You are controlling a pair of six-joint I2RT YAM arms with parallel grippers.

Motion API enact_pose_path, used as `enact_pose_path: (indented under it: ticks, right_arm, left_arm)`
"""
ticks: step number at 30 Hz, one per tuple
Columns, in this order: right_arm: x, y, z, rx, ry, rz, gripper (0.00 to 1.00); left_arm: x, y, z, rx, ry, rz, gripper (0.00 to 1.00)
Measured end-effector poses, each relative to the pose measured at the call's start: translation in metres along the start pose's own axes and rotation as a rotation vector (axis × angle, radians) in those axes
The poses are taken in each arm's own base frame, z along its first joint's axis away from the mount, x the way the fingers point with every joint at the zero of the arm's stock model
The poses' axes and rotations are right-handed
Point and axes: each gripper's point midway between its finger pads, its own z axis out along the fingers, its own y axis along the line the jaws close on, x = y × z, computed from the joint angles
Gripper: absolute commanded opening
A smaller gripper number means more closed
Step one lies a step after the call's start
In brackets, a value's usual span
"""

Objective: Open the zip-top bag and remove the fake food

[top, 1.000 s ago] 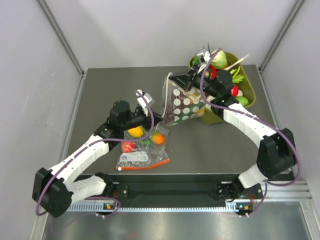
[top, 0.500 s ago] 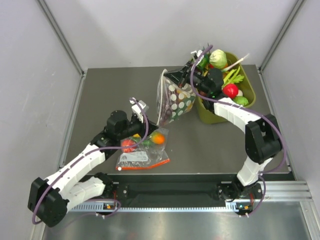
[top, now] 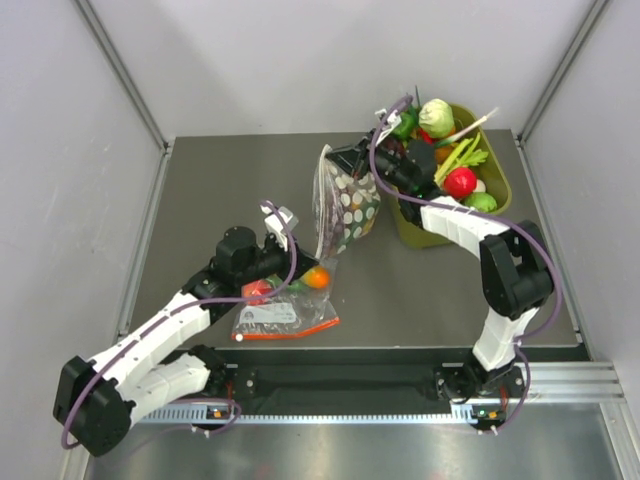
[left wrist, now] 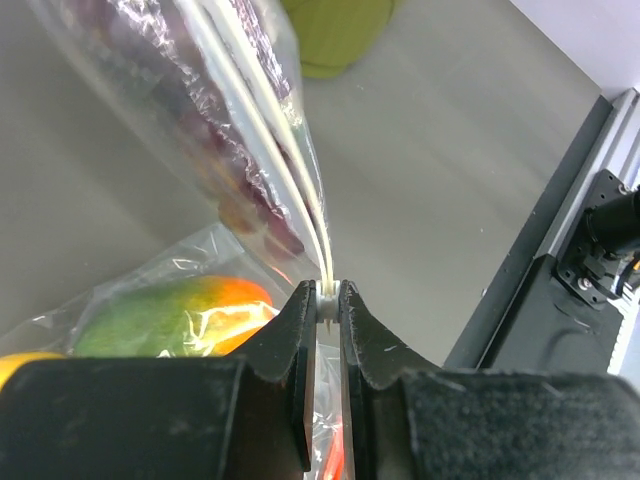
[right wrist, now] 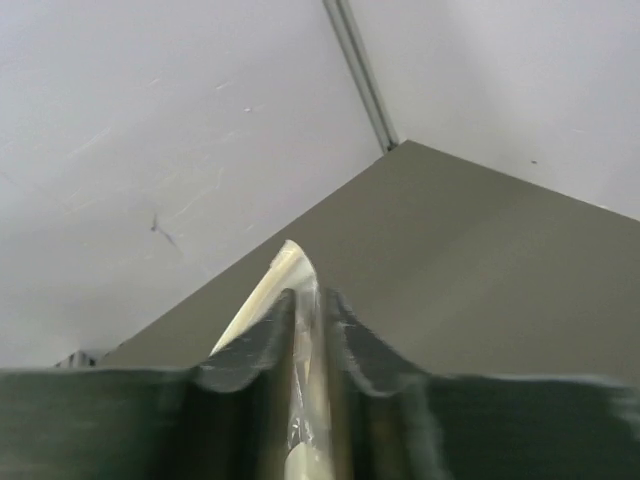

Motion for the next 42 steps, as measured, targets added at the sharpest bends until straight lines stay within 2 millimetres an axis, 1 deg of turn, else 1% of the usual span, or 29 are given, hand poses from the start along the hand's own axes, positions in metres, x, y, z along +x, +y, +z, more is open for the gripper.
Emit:
enact_pose_path:
  ticks: [1,3,4,5,6,8,10,11,13,15,16,18,20,21,23,26,29,32,36,38,42]
  right_arm:
    - [0.001,-0.002,-0.001,0.011,-0.005,-0.004,0.38]
    - [0.009,-0.008,-0.006,0.039,0.000,0.000,0.47]
    - [0.014,-0.010,-0.010,0.056,0.007,0.000,0.62]
    - [0.021,-0.012,-0.016,0.074,0.022,0.009,0.66]
    - [0.029,-0.014,-0.022,0.095,0.038,0.013,0.68]
    - [0.041,-0.013,-0.038,0.134,0.071,0.017,0.69]
    - [0.047,-0.009,-0.052,0.175,0.097,0.007,0.70]
    - [0.046,-0.007,-0.059,0.198,0.105,0.001,0.70]
    - [0.042,0.006,-0.067,0.229,0.126,-0.030,0.69]
    - [0.038,0.023,-0.070,0.254,0.142,-0.083,0.70]
    - [0.039,0.036,-0.071,0.252,0.161,-0.110,0.70]
    - [0.045,0.064,-0.069,0.232,0.202,-0.164,0.70]
    - [0.053,0.084,-0.068,0.206,0.244,-0.198,0.70]
    - [0.058,0.090,-0.067,0.195,0.266,-0.210,0.70]
    - [0.069,0.091,-0.070,0.194,0.317,-0.220,0.70]
    - [0.095,0.082,-0.072,0.214,0.404,-0.225,0.70]
    - [0.130,0.074,-0.076,0.226,0.507,-0.214,0.71]
    - [0.152,0.071,-0.078,0.225,0.570,-0.205,0.71]
    - [0.167,0.068,-0.079,0.217,0.607,-0.192,0.70]
    - [0.169,0.069,-0.077,0.210,0.613,-0.190,0.70]
    - [0.173,0.075,-0.066,0.177,0.617,-0.182,0.70]
  left_arm:
    - [0.001,-0.001,0.000,0.003,0.003,-0.004,0.00]
    - [0.004,-0.003,0.002,0.010,0.014,-0.004,0.00]
    - [0.006,-0.003,0.003,0.012,0.019,-0.006,0.00]
    - [0.008,-0.003,0.005,0.014,0.028,-0.008,0.00]
    - [0.010,-0.002,0.007,0.014,0.035,-0.010,0.00]
    - [0.016,0.001,0.012,0.011,0.054,-0.016,0.00]
    - [0.023,0.004,0.016,0.005,0.078,-0.020,0.00]
    - [0.026,0.005,0.018,0.002,0.089,-0.020,0.00]
    - [0.031,0.007,0.021,0.001,0.106,-0.016,0.00]
    - [0.034,0.008,0.023,0.000,0.115,-0.011,0.00]
    - [0.034,0.008,0.023,0.001,0.118,-0.010,0.00]
    - [0.034,0.008,0.024,0.002,0.119,-0.004,0.00]
    - [0.033,0.008,0.024,0.002,0.118,0.001,0.00]
    - [0.033,0.008,0.024,0.002,0.118,0.002,0.00]
    - [0.033,0.008,0.024,0.003,0.118,0.002,0.00]
    - [0.031,0.007,0.023,-0.001,0.108,0.006,0.00]
    - [0.025,0.005,0.019,-0.003,0.085,0.014,0.00]
    - [0.024,0.003,0.014,-0.007,0.070,0.015,0.00]
    - [0.028,0.003,0.011,-0.010,0.075,0.008,0.00]
    - [0.029,0.004,0.011,-0.013,0.079,0.005,0.00]
    - [0.029,0.004,0.011,-0.015,0.079,0.004,0.00]
